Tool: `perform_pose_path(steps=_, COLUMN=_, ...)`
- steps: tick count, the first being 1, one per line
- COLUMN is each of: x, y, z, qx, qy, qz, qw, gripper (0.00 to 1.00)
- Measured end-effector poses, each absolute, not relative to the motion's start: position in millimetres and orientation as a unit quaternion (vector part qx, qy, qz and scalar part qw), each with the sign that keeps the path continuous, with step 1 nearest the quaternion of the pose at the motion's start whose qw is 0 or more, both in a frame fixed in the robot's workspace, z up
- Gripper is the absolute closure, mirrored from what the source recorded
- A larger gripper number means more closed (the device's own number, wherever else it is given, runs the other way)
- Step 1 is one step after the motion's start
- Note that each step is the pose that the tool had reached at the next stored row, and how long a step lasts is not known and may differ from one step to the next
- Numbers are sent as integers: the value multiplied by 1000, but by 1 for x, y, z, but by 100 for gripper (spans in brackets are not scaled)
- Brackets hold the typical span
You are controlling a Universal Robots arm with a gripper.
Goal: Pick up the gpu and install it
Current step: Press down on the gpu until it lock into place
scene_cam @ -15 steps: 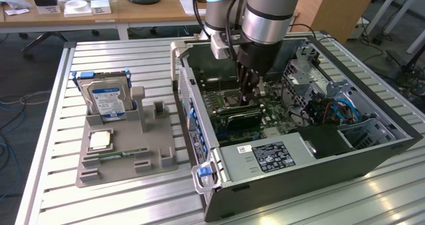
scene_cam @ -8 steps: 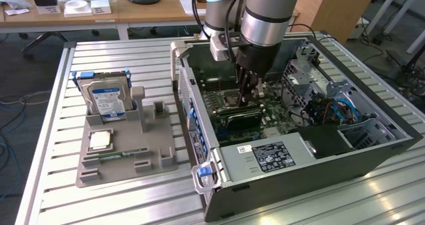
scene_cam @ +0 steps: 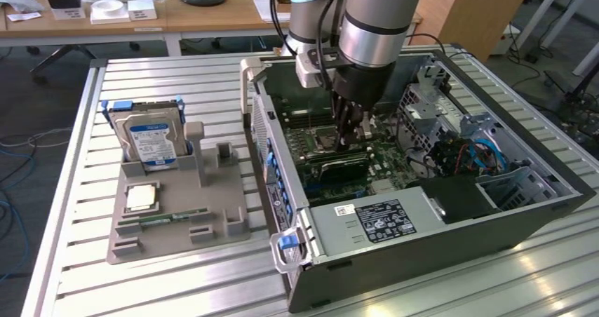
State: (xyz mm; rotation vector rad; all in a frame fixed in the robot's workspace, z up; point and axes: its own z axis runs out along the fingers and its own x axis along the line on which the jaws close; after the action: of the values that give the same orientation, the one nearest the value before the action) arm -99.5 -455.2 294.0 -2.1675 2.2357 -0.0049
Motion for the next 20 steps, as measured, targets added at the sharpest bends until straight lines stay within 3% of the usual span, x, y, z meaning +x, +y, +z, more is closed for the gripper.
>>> perform_pose_path(steps=20, x=-99, y=-455, z=291, qx=-696, qy=718, qz=-2, qw=14, gripper=89)
